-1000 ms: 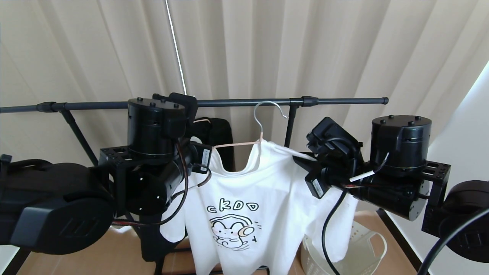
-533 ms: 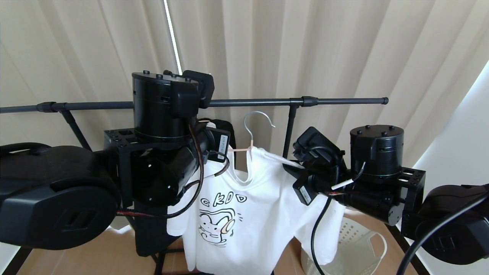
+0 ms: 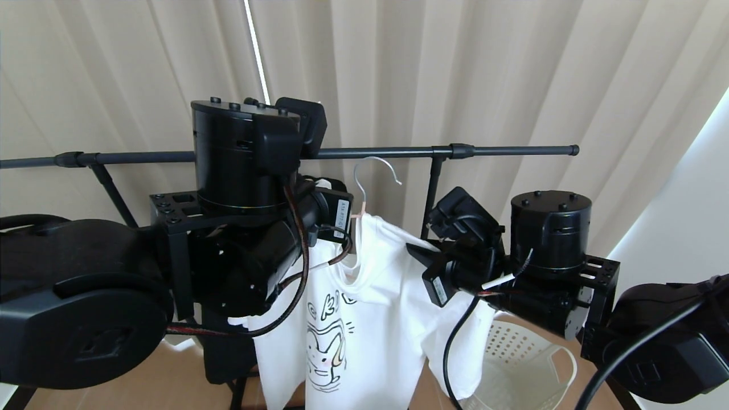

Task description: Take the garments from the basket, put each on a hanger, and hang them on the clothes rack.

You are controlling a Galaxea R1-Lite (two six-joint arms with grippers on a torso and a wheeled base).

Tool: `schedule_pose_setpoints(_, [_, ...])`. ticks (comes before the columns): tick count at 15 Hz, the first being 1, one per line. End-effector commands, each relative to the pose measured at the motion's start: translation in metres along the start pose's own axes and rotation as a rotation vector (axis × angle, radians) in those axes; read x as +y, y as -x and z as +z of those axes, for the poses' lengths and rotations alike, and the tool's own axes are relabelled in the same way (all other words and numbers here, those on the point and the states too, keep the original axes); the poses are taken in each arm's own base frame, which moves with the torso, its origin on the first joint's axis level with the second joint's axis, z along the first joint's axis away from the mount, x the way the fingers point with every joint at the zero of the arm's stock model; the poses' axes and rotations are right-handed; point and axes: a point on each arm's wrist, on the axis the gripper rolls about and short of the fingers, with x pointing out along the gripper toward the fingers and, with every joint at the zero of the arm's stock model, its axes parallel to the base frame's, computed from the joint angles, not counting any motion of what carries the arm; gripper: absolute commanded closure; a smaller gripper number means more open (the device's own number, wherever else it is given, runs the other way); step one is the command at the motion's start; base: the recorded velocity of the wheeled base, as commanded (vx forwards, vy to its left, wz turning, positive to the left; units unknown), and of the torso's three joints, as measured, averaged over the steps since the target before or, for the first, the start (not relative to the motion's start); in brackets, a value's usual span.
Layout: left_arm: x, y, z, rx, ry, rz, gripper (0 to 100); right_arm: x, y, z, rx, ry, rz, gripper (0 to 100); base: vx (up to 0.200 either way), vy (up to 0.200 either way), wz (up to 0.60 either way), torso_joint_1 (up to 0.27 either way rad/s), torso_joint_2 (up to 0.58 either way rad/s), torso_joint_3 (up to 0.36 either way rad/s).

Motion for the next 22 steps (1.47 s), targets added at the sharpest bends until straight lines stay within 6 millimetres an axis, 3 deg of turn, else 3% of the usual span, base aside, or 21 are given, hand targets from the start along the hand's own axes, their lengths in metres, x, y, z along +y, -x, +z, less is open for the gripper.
schedule_pose_setpoints(1, [0.000, 0.001, -0.001, 0.001, -0.002, -0.002, 100, 0.000, 0.002, 0.002, -0.028, -0.002, 0.027, 100, 0.000, 0.000, 0.00, 0.000, 0.00, 0.000])
schedule_pose_setpoints(13, [0.011, 0.024, 0.000, -0.020, 0.001, -0.018, 100, -0.006, 0.001, 0.012, -0.115, -0.127, 0.046, 100, 0.000, 0.000, 0.00, 0.000, 0.00, 0.000])
schedule_pose_setpoints(22, [0.017, 0.029, 0.004, -0.041, 0.016, -0.011, 100, -0.005, -0.004, 0.004, -0.093, -0.119, 0.038, 100, 0.000, 0.000, 0.00, 0.000, 0.00, 0.000])
